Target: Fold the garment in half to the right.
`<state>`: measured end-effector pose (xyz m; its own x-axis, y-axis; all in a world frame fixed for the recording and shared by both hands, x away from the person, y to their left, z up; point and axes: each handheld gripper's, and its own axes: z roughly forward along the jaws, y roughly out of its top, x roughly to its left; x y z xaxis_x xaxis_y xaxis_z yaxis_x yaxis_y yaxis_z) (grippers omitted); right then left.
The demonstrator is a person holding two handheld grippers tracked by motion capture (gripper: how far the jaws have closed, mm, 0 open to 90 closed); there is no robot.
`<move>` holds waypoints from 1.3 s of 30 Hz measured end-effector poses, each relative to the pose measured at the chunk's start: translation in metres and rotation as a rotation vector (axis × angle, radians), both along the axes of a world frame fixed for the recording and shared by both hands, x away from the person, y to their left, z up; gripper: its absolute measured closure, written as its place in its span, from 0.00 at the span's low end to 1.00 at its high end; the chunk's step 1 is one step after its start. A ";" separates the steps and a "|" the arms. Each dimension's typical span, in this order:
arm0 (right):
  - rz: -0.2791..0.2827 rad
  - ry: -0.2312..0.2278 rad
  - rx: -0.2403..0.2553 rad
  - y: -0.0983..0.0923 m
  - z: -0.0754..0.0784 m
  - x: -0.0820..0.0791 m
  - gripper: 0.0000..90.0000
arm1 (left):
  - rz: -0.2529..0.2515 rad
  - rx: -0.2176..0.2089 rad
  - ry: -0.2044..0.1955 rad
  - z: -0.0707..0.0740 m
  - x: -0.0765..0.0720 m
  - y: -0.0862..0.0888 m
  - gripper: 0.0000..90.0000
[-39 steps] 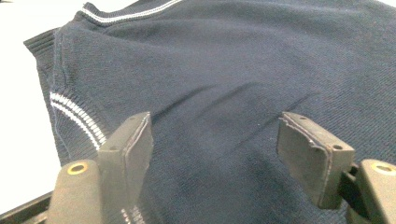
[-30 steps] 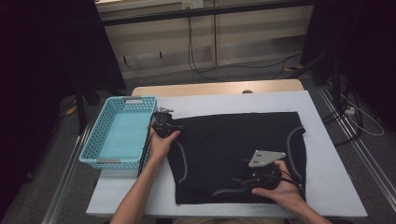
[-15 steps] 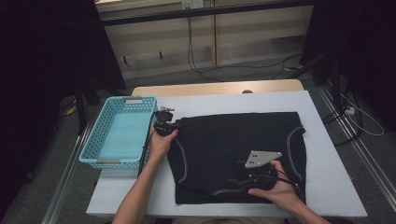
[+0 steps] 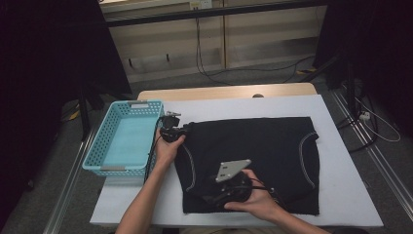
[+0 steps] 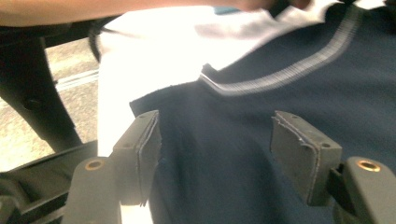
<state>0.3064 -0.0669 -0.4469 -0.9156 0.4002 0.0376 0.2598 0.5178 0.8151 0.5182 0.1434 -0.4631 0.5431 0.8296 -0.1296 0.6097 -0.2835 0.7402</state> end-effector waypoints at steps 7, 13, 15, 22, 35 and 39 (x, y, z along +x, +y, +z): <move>0.060 0.010 -0.028 0.048 -0.006 0.003 0.36 | 0.004 -0.006 -0.003 0.001 -0.001 0.000 0.88; 0.042 -0.004 -0.111 0.064 -0.018 0.002 0.27 | 0.000 -0.004 -0.003 0.001 -0.001 0.000 0.88; 0.028 -0.021 -0.137 0.065 -0.022 0.003 0.28 | -0.004 0.004 -0.003 0.001 -0.001 0.001 0.88; 0.024 -0.037 -0.141 0.072 -0.026 -0.003 0.21 | -0.002 0.006 0.001 0.002 -0.001 0.000 0.88; -0.008 -0.109 -0.171 0.076 -0.030 -0.003 0.48 | -0.002 -0.005 0.000 0.006 0.000 0.002 0.87; -0.043 -0.134 -0.176 0.073 -0.029 -0.001 0.65 | -0.003 -0.015 0.001 0.006 0.000 0.003 0.87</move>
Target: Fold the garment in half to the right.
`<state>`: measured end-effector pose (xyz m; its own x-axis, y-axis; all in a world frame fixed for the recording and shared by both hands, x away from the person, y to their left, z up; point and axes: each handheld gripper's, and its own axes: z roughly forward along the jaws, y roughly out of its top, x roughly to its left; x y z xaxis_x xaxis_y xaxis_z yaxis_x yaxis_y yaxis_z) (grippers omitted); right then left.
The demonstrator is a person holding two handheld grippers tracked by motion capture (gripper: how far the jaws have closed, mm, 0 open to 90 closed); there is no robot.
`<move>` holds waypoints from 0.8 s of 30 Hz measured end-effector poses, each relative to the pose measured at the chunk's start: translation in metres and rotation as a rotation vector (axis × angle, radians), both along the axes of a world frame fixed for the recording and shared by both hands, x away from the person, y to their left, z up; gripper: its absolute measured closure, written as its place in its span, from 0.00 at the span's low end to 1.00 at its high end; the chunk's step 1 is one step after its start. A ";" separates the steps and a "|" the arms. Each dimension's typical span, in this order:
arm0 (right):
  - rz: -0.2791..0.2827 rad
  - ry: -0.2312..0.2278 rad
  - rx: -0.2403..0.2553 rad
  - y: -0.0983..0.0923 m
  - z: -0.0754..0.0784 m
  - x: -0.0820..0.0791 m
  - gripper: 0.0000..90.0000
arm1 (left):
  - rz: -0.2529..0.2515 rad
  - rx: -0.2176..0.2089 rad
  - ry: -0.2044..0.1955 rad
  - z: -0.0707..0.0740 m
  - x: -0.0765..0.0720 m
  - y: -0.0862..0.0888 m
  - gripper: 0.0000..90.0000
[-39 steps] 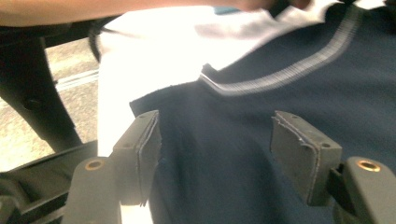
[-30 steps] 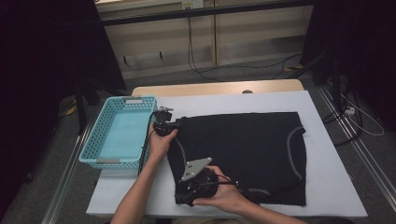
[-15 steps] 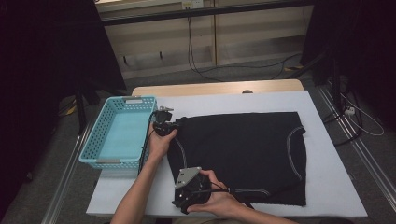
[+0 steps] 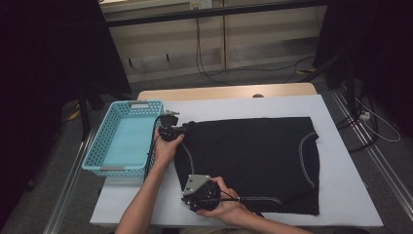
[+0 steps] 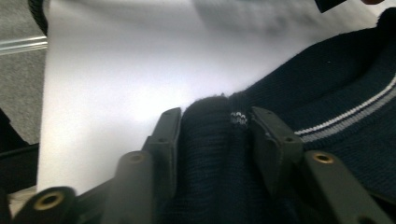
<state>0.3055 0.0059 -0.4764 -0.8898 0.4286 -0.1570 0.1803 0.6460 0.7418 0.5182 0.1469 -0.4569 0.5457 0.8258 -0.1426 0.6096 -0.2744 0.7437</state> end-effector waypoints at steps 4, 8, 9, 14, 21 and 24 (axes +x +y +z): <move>-0.026 -0.004 -0.015 0.001 0.002 0.002 0.76 | 0.002 -0.016 0.001 0.001 0.000 0.000 0.88; -0.037 0.026 -0.003 -0.001 0.005 0.005 0.81 | 0.000 -0.029 -0.001 0.003 0.000 0.001 0.88; -0.039 0.028 0.001 -0.001 0.005 0.005 0.82 | 0.004 -0.036 -0.006 0.004 0.000 0.001 0.88; -0.040 0.048 0.040 -0.005 0.008 0.007 0.83 | 0.001 -0.050 -0.009 0.008 0.000 0.002 0.88; -0.040 0.056 0.077 -0.010 0.016 0.007 0.83 | -0.008 -0.073 -0.019 0.017 -0.002 0.003 0.88; -0.039 0.055 0.096 -0.014 0.020 0.007 0.83 | -0.008 -0.088 -0.021 0.020 -0.002 0.001 0.88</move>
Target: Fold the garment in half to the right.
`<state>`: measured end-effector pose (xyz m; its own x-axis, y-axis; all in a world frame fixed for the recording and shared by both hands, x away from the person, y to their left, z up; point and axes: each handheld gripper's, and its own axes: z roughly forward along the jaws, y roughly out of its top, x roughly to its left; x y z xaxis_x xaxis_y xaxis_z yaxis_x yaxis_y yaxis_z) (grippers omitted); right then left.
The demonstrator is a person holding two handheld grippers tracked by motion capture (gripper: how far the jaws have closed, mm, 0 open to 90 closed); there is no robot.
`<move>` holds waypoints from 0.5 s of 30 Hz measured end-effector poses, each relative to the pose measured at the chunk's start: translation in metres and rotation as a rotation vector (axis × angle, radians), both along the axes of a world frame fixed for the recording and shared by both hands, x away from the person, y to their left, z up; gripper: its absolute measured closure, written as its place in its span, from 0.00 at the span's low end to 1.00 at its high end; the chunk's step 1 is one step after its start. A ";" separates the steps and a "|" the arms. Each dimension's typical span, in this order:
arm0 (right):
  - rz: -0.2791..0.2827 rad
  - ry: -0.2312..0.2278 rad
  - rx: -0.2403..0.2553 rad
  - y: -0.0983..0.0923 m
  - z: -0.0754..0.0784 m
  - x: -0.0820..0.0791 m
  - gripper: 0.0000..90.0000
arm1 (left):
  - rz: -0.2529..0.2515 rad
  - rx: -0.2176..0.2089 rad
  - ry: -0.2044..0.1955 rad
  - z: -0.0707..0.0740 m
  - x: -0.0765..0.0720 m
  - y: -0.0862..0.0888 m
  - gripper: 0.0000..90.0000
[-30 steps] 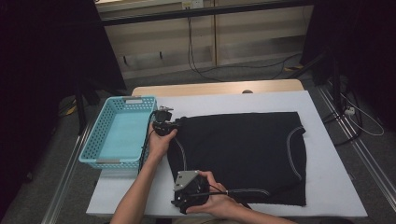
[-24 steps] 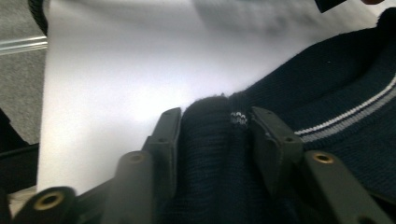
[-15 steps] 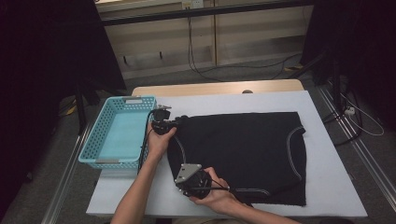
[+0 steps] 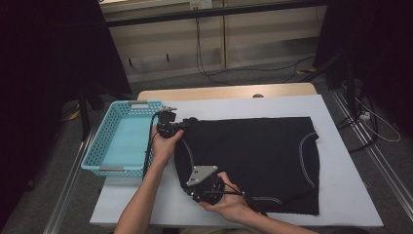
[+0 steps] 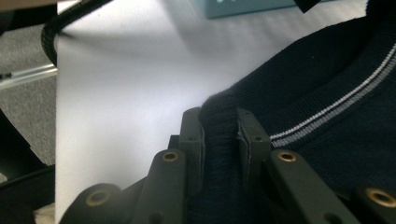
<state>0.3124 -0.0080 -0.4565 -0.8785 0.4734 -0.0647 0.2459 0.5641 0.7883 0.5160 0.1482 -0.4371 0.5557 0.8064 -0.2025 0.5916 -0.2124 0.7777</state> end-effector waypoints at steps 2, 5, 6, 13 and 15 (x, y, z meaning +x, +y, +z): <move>-0.003 -0.002 0.008 -0.003 0.004 -0.001 0.84 | -0.002 -0.001 0.001 0.002 0.000 0.000 0.89; -0.003 -0.007 0.023 -0.006 0.008 -0.001 0.84 | -0.004 0.000 -0.002 0.005 0.000 -0.001 0.89; -0.005 -0.005 0.027 -0.007 0.009 -0.001 0.84 | -0.003 -0.001 -0.003 0.006 0.000 -0.002 0.89; -0.009 -0.010 0.059 -0.012 0.019 -0.001 0.84 | -0.002 -0.020 -0.023 0.017 -0.001 0.000 0.89; -0.011 -0.013 0.070 -0.014 0.022 -0.001 0.84 | -0.001 -0.024 -0.030 0.019 -0.001 -0.001 0.89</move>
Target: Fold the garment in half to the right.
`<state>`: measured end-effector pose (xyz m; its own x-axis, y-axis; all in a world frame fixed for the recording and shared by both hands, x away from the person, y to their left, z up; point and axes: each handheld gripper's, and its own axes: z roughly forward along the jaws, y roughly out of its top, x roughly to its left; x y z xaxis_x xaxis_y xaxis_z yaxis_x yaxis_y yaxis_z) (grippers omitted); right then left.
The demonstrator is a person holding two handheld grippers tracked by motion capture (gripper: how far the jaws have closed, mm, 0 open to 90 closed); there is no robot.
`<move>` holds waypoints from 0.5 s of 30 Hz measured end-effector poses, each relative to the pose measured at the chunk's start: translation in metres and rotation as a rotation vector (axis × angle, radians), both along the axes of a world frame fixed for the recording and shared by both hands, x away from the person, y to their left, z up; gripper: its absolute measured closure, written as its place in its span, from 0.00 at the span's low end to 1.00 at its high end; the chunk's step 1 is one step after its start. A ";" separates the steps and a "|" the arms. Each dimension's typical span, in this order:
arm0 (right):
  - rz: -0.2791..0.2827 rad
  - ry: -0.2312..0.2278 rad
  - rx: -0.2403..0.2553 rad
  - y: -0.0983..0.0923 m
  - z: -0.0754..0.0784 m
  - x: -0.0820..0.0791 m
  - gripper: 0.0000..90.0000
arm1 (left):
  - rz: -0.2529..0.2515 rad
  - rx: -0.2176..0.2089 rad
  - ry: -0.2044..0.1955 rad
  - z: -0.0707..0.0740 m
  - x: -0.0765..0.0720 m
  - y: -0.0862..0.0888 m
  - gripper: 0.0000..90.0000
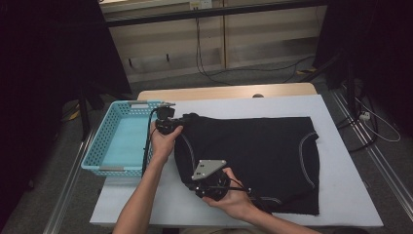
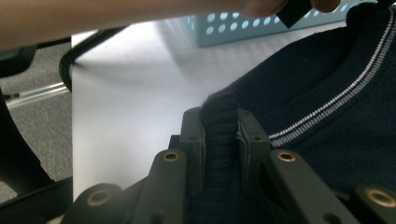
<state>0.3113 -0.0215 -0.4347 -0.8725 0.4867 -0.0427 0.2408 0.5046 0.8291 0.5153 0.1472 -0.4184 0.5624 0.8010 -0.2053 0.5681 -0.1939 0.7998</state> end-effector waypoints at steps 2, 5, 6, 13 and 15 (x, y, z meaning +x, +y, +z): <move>-0.005 -0.002 0.009 -0.001 0.003 0.000 0.84 | 0.001 0.001 -0.004 0.003 0.000 -0.001 0.89; -0.004 -0.006 0.021 -0.003 0.005 0.000 0.84 | 0.010 0.009 -0.009 0.006 0.001 -0.003 0.89; -0.006 -0.005 0.026 -0.003 0.006 0.000 0.84 | 0.008 0.007 -0.014 0.008 0.001 -0.003 0.89; -0.012 -0.024 0.044 -0.005 0.015 0.002 0.84 | 0.012 -0.010 -0.026 0.018 0.005 -0.002 0.90; -0.018 -0.026 0.054 -0.004 0.017 0.003 0.84 | 0.015 -0.026 -0.029 0.022 0.005 0.000 0.90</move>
<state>0.3141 -0.0258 -0.4180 -0.8628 0.5040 -0.0379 0.2276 0.4544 0.8612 0.5199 0.1471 -0.3965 0.5565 0.8041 -0.2093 0.5470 -0.1649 0.8207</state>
